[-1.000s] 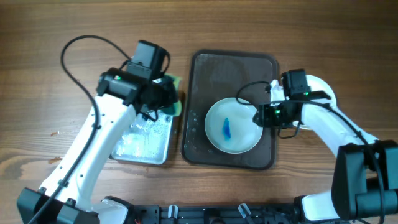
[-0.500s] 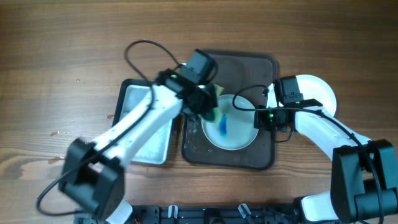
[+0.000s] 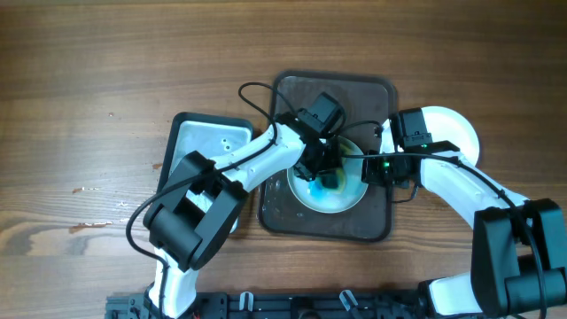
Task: Clean dirty plates on tray and stack at the side
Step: 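Scrub the blue stain on the plate with the sponge in the left gripper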
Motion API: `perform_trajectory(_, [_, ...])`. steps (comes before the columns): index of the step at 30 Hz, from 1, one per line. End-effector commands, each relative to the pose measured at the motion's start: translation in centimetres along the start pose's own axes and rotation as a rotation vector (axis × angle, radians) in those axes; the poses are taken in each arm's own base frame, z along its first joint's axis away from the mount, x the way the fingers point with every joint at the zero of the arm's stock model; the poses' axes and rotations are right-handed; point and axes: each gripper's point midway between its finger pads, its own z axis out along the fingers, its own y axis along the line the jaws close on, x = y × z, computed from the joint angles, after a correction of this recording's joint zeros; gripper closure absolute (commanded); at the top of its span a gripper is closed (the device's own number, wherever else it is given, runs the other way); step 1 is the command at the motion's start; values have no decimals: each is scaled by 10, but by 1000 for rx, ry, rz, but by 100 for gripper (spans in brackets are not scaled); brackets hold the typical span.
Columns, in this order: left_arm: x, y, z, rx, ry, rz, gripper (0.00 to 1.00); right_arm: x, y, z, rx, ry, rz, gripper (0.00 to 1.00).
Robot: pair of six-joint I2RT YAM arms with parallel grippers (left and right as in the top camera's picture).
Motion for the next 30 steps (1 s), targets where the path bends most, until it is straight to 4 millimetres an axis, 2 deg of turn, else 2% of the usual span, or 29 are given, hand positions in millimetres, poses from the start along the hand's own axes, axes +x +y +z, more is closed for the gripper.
perform_trajectory(1, [-21, 86, -2, -394, -145, -52, 96, 15, -20, 7, 90, 37, 36, 96])
perform_trajectory(3, [-25, 113, -16, -537, -189, -52, 96, 15, -19, 7, 87, 38, 36, 96])
perform_trajectory(5, [-27, 130, -28, -629, -209, -50, 96, 15, -19, 7, 84, 38, 36, 96])
perform_trajectory(7, [-28, 139, -34, -673, -213, -46, 96, 15, -19, 7, 83, 39, 37, 95])
perform_trajectory(10, [-27, 138, -33, -662, -204, -50, 96, 16, -19, 7, 83, 39, 37, 96])
perform_trajectory(12, [-22, 126, -23, -585, -165, -60, 96, 16, -19, 7, 83, 39, 36, 96])
perform_trajectory(13, [-17, 114, -15, -510, -122, -65, 96, 16, -19, 7, 84, 40, 36, 96])
perform_trajectory(14, [-11, 98, -6, -417, -71, -57, 96, 16, -19, 7, 84, 40, 36, 96])
perform_trajectory(16, [2, 54, 10, -174, 43, -34, 96, 16, -19, 7, 85, 42, 37, 96])
perform_trajectory(19, [15, -1, 17, 89, 136, 11, 96, 17, -19, 7, 85, 45, 37, 96])
perform_trajectory(21, [20, -27, 21, 190, 156, 54, 96, 17, -19, 7, 86, 46, 37, 95])
perform_trajectory(25, [33, -42, 36, 210, 164, 86, 96, 17, -20, 7, 86, 47, 37, 95])
perform_trajectory(30, [50, -42, 49, 184, 202, 102, 96, 18, -20, 7, 87, 48, 37, 96])
